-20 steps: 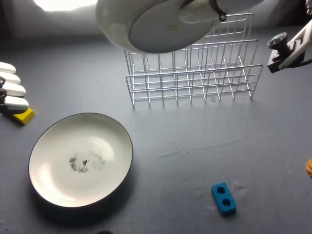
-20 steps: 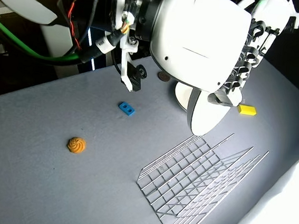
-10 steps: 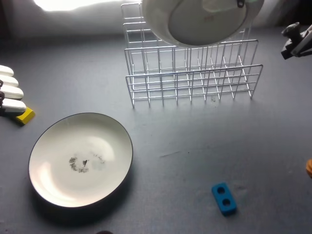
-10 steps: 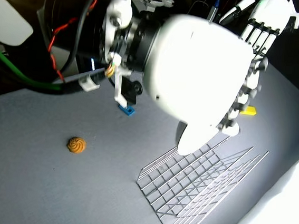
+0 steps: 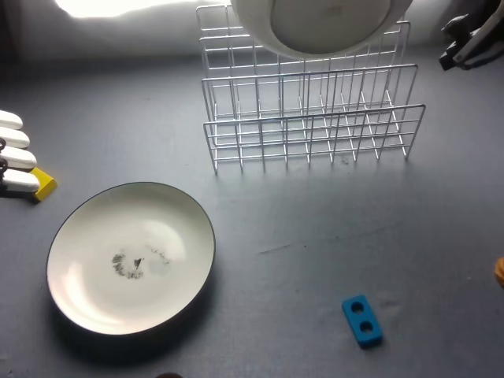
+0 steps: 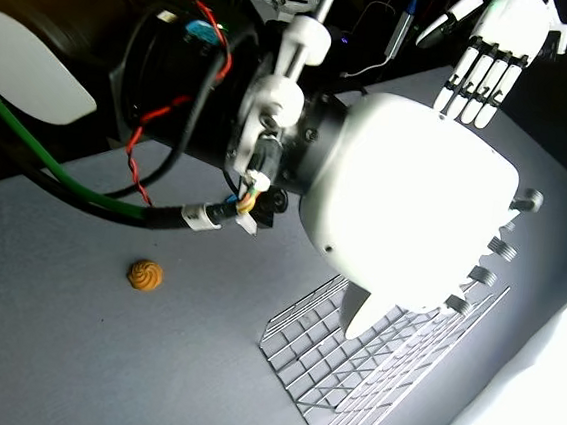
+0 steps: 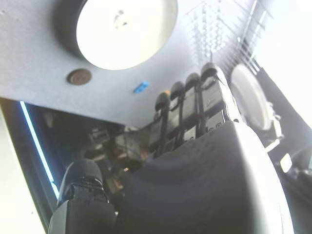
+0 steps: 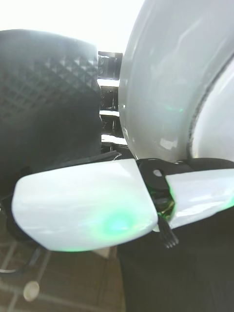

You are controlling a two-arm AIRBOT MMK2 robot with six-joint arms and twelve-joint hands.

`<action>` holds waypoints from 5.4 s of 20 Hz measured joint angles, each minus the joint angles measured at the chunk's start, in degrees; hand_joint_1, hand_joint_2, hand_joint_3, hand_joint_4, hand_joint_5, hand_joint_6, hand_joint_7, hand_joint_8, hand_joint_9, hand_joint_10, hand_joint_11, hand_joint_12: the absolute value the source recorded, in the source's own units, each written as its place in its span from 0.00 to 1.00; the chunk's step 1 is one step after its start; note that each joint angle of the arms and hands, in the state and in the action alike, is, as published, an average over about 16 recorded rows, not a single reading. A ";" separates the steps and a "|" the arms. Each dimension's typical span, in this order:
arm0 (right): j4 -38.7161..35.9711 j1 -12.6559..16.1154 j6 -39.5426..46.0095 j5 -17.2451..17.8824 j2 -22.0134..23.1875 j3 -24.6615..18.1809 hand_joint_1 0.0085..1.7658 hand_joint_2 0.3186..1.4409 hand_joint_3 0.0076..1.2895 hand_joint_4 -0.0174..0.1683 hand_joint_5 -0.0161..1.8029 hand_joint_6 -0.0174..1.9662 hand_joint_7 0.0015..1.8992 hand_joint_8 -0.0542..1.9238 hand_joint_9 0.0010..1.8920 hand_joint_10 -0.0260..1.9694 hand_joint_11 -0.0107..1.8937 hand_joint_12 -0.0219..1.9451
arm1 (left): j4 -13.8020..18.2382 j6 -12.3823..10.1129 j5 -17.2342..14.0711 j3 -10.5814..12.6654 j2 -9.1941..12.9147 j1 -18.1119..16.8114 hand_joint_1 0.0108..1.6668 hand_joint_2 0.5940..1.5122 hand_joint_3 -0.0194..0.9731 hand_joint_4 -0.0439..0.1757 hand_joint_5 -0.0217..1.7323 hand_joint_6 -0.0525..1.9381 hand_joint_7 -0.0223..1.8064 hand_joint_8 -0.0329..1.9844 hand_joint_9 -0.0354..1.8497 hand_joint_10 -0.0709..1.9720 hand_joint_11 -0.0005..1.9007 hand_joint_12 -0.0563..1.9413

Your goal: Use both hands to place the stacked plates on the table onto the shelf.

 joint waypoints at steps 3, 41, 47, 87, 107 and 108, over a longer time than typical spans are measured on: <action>0.51 -0.64 0.07 0.05 -1.22 1.85 0.78 0.58 0.01 0.05 0.56 0.41 0.58 0.36 0.57 0.48 0.46 0.57 | 0.54 0.00 -0.02 0.02 -0.13 -0.19 0.00 0.58 0.04 0.21 0.06 0.04 0.04 0.03 0.03 0.04 0.01 0.02; 1.07 -13.98 6.00 8.60 -10.25 14.95 0.77 0.59 0.01 0.06 0.52 0.51 0.58 0.35 0.57 0.37 0.47 0.59 | -8.09 5.88 19.65 -2.88 -11.90 15.75 0.00 0.60 0.04 0.20 0.06 0.04 0.04 0.03 0.03 0.04 0.01 0.02; 1.14 -14.38 6.13 9.08 -10.27 15.08 0.77 0.60 0.01 0.07 0.50 0.53 0.57 0.38 0.57 0.38 0.47 0.58 | -9.36 5.87 22.05 -2.57 -12.47 17.65 0.00 0.60 0.04 0.20 0.06 0.04 0.04 0.03 0.03 0.04 0.01 0.02; 0.78 -11.03 4.75 7.36 -8.15 12.62 0.57 0.61 0.01 0.06 0.44 0.07 0.52 0.04 0.49 0.09 0.25 0.64 | -10.10 5.85 27.75 -1.72 -13.93 20.71 0.00 0.59 0.04 0.22 0.05 0.04 0.04 0.02 0.03 0.04 0.01 0.02; -24.56 -2.58 -7.40 10.97 1.37 -2.04 0.51 0.62 0.01 0.08 0.44 0.05 0.50 0.03 0.48 0.06 0.22 0.63 | -11.35 6.04 31.73 -3.36 -13.82 23.16 0.00 0.60 0.04 0.22 0.06 0.04 0.03 0.01 0.03 0.04 0.01 0.03; -26.10 -2.14 -8.10 10.48 1.94 -3.76 0.51 0.62 0.01 0.08 0.44 0.05 0.50 0.03 0.48 0.06 0.21 0.63 | -11.48 6.06 31.90 -3.43 -13.84 23.47 0.00 0.60 0.04 0.22 0.06 0.03 0.03 0.01 0.03 0.04 0.01 0.03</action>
